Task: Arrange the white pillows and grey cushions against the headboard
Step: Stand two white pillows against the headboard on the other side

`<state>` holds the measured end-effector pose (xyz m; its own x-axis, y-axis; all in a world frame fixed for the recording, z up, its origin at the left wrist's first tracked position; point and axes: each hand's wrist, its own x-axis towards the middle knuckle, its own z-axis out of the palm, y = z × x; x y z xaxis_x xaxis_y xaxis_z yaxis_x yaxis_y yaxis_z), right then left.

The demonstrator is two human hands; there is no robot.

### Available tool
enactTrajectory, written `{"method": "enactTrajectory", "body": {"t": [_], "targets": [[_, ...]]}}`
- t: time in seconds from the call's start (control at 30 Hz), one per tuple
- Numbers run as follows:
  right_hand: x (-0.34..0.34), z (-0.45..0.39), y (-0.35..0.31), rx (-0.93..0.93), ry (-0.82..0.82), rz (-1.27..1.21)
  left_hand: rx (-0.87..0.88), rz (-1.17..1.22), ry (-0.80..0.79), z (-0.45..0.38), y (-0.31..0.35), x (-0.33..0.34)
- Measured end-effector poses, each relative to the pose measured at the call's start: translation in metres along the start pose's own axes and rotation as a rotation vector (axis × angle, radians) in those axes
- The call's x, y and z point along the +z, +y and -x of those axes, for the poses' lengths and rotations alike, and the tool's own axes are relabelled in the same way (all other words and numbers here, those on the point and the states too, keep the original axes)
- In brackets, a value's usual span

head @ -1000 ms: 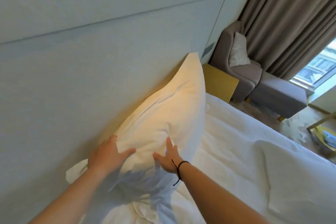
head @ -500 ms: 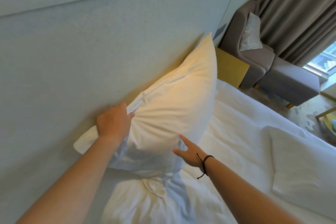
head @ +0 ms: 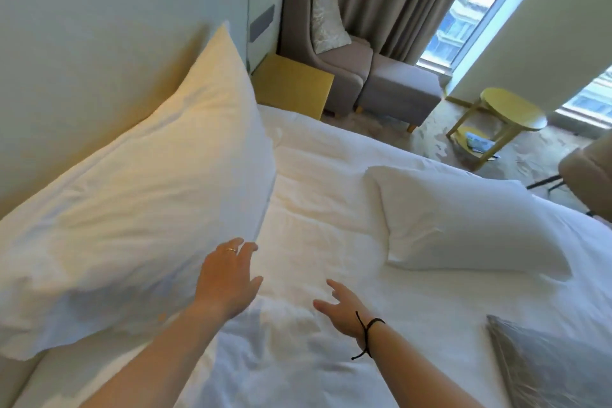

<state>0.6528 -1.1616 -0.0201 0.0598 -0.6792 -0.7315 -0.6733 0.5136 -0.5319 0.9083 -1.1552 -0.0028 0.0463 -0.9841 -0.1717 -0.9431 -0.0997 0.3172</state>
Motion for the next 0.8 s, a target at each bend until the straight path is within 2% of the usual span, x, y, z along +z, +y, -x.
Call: {"method": "enactTrajectory", "body": {"t": [0.1, 0.23, 0.33, 0.47, 0.63, 0.7, 0.8], "targets": [[-0.034, -0.004, 0.059, 0.085, 0.093, -0.02, 0.048, 0.002, -0.12, 0.0, 0.05, 0.055], [-0.076, -0.032, 0.141, 0.047, 0.184, 0.583, 0.068, 0.061, -0.242, -0.009, 0.096, 0.129], [-0.107, -0.075, 0.181, 0.013, 0.235, 0.762, 0.076, 0.084, -0.266, -0.035, 0.124, 0.183], [-0.148, -0.144, 0.212, 0.014, 0.432, 0.857, 0.126, 0.057, -0.243, -0.082, 0.159, 0.253], [-0.158, -0.199, 0.233, -0.098, 0.554, 0.978, 0.259, -0.03, -0.246, -0.125, 0.187, 0.336], [-0.171, -0.219, 0.235, -0.113, 0.636, 1.045, 0.329, -0.079, -0.26, -0.136, 0.192, 0.361], [-0.201, -0.25, 0.23, -0.121, 0.763, 1.126, 0.374, -0.139, -0.19, -0.147, 0.192, 0.384]]}}
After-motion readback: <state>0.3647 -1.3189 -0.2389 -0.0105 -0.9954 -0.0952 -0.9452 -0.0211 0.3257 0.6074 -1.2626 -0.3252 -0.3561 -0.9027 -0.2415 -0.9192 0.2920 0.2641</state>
